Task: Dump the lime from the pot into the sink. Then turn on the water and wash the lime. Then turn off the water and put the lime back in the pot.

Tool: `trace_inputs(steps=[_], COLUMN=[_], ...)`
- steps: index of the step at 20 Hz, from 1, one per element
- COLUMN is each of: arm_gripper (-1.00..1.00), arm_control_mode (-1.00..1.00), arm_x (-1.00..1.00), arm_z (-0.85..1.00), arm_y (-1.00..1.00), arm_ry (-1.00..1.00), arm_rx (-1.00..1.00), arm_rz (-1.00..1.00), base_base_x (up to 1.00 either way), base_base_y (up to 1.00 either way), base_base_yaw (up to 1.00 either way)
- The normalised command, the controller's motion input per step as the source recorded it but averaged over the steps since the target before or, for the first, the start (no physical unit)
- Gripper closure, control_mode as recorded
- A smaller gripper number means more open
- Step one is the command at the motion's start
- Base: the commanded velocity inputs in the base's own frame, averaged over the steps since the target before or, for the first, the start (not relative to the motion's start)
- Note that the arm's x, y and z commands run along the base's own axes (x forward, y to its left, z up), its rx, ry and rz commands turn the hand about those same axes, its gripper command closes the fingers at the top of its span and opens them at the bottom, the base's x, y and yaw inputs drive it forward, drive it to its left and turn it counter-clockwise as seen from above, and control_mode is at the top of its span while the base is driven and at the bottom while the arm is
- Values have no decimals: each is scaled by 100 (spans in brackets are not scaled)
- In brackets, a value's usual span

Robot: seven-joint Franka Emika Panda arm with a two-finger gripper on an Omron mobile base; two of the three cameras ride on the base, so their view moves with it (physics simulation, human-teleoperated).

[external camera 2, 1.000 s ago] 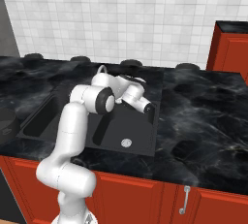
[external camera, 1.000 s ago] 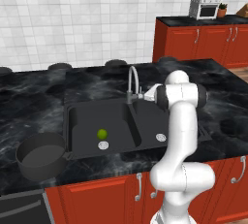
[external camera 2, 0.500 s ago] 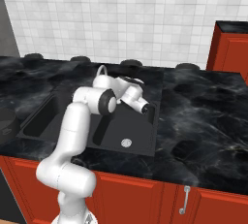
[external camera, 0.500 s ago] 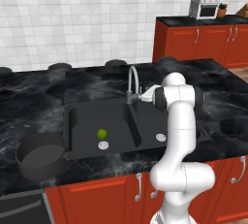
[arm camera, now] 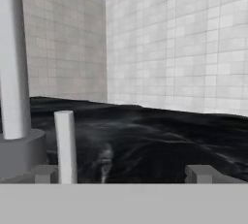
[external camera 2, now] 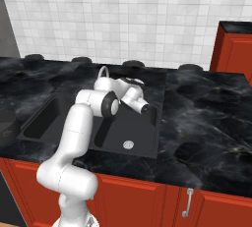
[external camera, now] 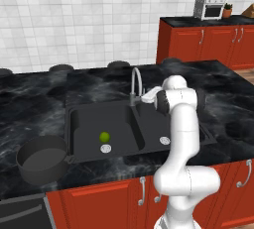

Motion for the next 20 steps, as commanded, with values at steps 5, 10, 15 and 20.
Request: trace_inputs(steps=[5, 10, 15, 20], arm_gripper=[-100, -100, 100, 100], arm_control_mode=[-100, -100, -100, -100], arm_x=[38, 35, 23, 15], arm_z=[0, -4, -5, 0], arm_y=[7, 0, 0, -2], arm_ry=[1, 5, 7, 4], arm_rx=[0, -1, -1, -1], arm_rz=[-6, -8, -8, -9], base_base_x=[0, 0, 0, 0], base_base_y=[0, 0, 0, 0], base_base_yaw=[0, 0, 0, 0])
